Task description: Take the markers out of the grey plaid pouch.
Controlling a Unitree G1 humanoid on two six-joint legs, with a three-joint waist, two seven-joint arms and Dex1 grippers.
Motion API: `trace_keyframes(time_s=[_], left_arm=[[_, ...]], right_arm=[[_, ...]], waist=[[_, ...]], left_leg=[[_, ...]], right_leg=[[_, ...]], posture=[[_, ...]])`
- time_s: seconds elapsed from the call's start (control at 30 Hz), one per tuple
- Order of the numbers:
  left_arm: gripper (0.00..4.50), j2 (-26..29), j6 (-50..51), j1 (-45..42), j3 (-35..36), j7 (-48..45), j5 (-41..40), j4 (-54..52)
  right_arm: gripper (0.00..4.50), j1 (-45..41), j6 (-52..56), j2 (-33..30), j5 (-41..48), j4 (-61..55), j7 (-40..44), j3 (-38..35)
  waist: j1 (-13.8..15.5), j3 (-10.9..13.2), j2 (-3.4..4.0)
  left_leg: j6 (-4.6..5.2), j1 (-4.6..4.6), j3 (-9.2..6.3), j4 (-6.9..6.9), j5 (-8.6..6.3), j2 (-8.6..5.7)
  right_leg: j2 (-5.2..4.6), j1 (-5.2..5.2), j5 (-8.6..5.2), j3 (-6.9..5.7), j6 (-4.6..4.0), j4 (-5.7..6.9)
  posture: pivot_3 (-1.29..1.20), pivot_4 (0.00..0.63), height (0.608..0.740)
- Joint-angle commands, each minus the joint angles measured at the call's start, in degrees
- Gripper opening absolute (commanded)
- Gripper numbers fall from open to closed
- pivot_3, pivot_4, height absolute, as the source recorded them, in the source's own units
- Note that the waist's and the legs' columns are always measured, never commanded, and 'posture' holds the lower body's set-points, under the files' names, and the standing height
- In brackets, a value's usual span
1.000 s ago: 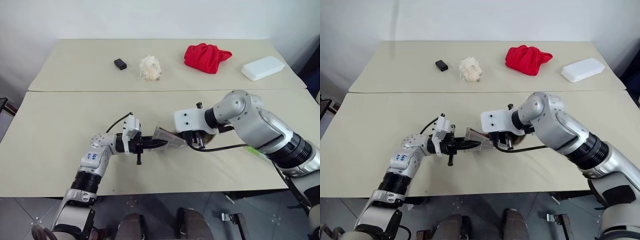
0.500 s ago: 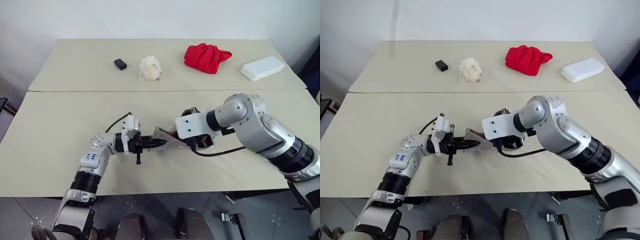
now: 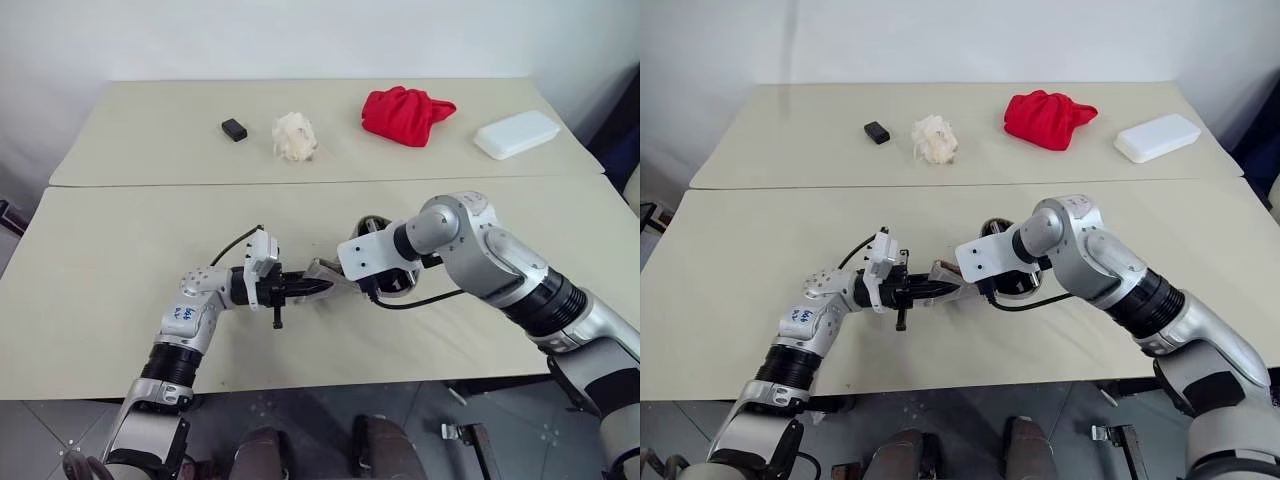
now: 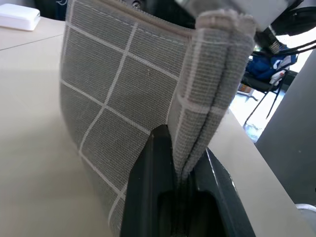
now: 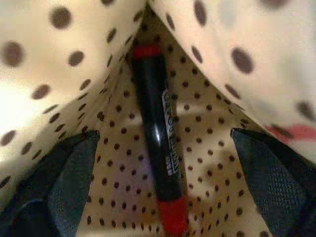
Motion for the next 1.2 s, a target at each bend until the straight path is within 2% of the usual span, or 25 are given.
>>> trace_keyframes(time_s=[0.03, 0.13, 0.4, 0.6, 0.7, 0.87, 1.03, 1.07, 1.2], left_arm=[[0.00, -0.20, -0.22, -0.80, 0.39, -0.95, -0.63, -0.47], [0.00, -0.35, -0.06, -0.87, 0.39, -1.01, -0.75, -0.52], [0.00, -0.55, 0.65, -0.74, 0.72, -1.15, -1.12, -0.85], [0.00, -0.65, 0.75, -0.53, 1.01, -1.16, -1.19, -1.10], [0.00, -0.67, 0.67, -0.53, 1.07, -1.16, -1.12, -1.07], [0.00, -0.71, 0.61, -0.46, 1.16, -1.14, -1.03, -1.15], [0.00, -0.48, 0.64, -0.28, 1.45, -0.92, -1.00, -1.32], [0.00, -0.44, 0.67, -0.23, 1.52, -0.87, -1.00, -1.35], [0.00, -0.25, 0.88, 0.14, 1.66, -0.78, -1.02, -1.80]], right_arm=[[4.48, 0.39, -0.26, 0.29, -3.25, 4.04, 0.84, 0.70], [4.48, 0.09, -1.59, 1.04, -5.67, 9.23, -0.45, 0.67], [4.48, 0.76, -1.10, 3.05, -10.48, 14.03, -3.87, 0.58], [4.48, 1.61, -0.78, 3.33, -11.93, 14.09, -2.03, 0.49], [3.93, 2.30, -0.52, 3.47, -10.18, 12.82, 0.24, -0.15], [2.18, 2.66, -1.04, 3.89, -9.29, 11.52, 1.19, -1.98], [0.71, 2.83, -2.12, 2.09, -7.59, 7.21, 2.87, -5.07], [0.55, 2.93, -2.26, 1.61, -7.30, 6.32, 3.02, -5.73], [0.55, 3.47, -3.23, -0.06, -5.09, 2.34, 4.40, -8.04]], waist=[[0.00, 0.00, 0.00], [-0.05, 0.00, 0.00], [-0.11, -0.05, -0.07], [-0.12, -0.08, -0.12], [-0.11, -0.09, -0.13], [-0.05, -0.09, -0.13], [0.06, -0.08, -0.13], [0.09, -0.08, -0.13], [0.05, -0.08, -0.13]], left_leg=[[0.00, 0.00, 0.00, 0.00, 0.00, 0.00], [0.00, 0.06, 0.00, 0.01, 0.00, 0.00], [-0.02, 0.16, 0.01, 0.04, 0.01, 0.00], [-0.04, 0.24, 0.01, 0.09, 0.02, 0.02], [-0.04, 0.24, 0.00, 0.09, 0.02, 0.02], [-0.04, 0.24, 0.01, 0.11, 0.02, 0.01], [-0.04, 0.21, 0.00, 0.08, 0.02, 0.01], [-0.04, 0.20, 0.00, 0.06, 0.02, 0.01], [-0.04, 0.10, 0.00, 0.05, 0.02, 0.00]], right_leg=[[0.00, 0.00, 0.00, 0.00, 0.00, 0.01], [0.00, 0.07, 0.00, 0.00, 0.00, 0.02], [-0.01, 0.13, 0.00, 0.03, 0.00, 0.11], [0.00, 0.19, 0.00, 0.05, -0.01, 0.18], [-0.01, 0.20, 0.00, 0.05, -0.01, 0.17], [-0.02, 0.21, 0.00, 0.05, -0.01, 0.17], [-0.01, 0.18, 0.00, 0.05, -0.01, 0.16], [-0.01, 0.17, -0.01, 0.05, -0.01, 0.14], [-0.01, 0.10, -0.01, 0.04, -0.01, 0.11]], posture=[[0.00, 0.150, 0.740], [0.00, 0.150, 0.740], [0.00, 0.150, 0.740], [0.00, 0.150, 0.740], [0.00, 0.150, 0.740], [0.00, 0.150, 0.740], [0.00, 0.150, 0.740], [0.00, 0.150, 0.740], [0.00, 0.150, 0.740]])
